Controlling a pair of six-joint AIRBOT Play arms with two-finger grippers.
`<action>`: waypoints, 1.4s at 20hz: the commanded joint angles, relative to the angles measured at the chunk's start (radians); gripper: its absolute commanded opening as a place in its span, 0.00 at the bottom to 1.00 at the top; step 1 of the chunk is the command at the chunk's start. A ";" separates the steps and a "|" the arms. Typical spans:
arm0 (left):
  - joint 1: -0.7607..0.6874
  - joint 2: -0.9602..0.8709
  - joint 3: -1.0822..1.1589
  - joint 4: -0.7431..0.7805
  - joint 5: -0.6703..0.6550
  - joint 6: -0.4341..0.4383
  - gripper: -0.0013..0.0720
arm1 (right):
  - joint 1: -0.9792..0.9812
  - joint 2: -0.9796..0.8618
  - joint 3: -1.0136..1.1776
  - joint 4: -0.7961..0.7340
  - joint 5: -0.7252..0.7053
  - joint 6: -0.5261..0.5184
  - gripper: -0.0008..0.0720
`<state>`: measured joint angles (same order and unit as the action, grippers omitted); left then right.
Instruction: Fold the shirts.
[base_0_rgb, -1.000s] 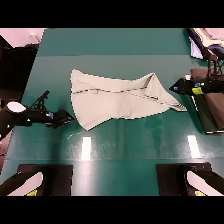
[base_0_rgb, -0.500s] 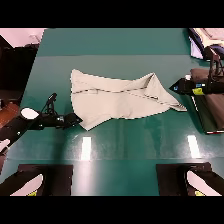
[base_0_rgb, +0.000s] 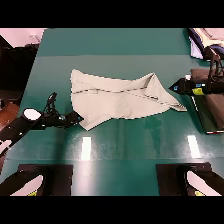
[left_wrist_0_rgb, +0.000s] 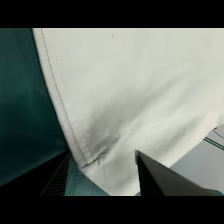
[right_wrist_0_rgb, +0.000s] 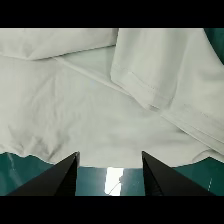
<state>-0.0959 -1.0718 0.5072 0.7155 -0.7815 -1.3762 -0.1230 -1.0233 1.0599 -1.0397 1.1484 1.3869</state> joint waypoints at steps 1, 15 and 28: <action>-0.001 0.000 0.000 -0.021 0.000 -0.012 0.68 | 0.001 0.001 0.000 0.000 0.003 0.000 0.62; 0.003 -0.064 0.046 -0.026 -0.124 0.077 0.05 | -0.014 0.001 0.000 0.000 0.042 0.002 0.62; 0.169 0.027 0.535 0.306 -0.361 0.075 0.05 | -0.307 -0.001 -0.229 -0.126 0.232 -0.077 0.84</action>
<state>0.0582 -1.0489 1.0088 0.9928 -1.1236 -1.3029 -0.3958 -1.0233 0.9340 -1.2079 1.3968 1.3628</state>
